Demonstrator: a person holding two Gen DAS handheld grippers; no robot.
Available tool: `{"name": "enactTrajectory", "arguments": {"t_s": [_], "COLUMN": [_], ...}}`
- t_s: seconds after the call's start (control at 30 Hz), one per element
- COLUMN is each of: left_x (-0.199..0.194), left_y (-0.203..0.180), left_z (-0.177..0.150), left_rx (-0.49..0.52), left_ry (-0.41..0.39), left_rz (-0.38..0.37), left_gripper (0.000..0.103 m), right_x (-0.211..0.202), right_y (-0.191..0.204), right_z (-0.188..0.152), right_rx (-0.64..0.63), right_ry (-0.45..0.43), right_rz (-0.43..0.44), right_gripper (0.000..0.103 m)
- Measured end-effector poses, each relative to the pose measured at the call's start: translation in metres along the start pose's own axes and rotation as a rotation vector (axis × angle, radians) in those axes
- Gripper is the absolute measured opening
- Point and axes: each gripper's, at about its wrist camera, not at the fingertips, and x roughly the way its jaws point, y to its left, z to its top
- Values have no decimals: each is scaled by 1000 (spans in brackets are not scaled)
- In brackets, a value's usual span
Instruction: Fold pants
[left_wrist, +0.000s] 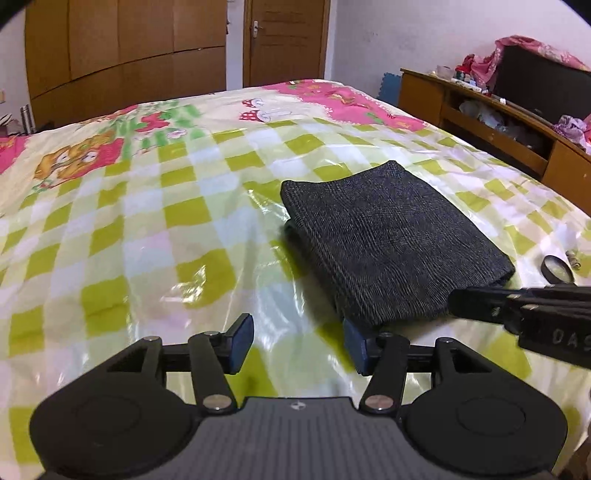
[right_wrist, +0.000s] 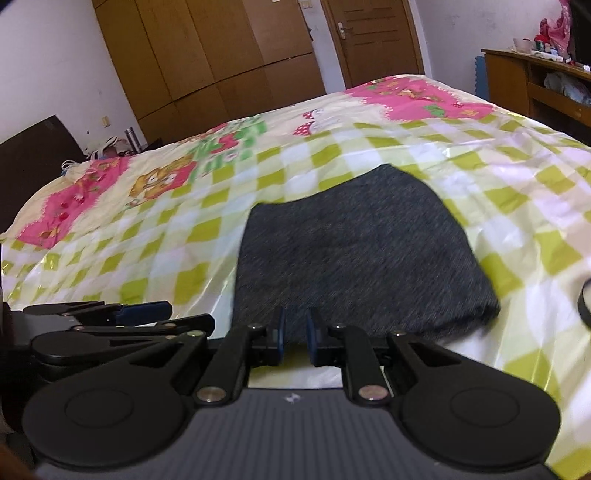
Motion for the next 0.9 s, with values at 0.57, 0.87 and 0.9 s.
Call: {"name": "enactTrajectory", "arguments": {"t_s": [0.57, 0.87, 0.9], "left_x": [-56, -70, -72], "left_y": [3, 19, 21], "left_z": [-37, -64, -67], "left_rx": [-15, -60, -65], "left_ry": [-57, -32, -32], "left_rz": [68, 128, 137], "left_gripper": [81, 88, 89], "right_x": [-23, -21, -20], "right_y": [43, 64, 67], "right_z": [-38, -57, -59], "right_rx": [-1, -36, -44], "right_ry": [41, 89, 95], "right_rz": [31, 22, 22], "right_gripper": [15, 15, 15]}}
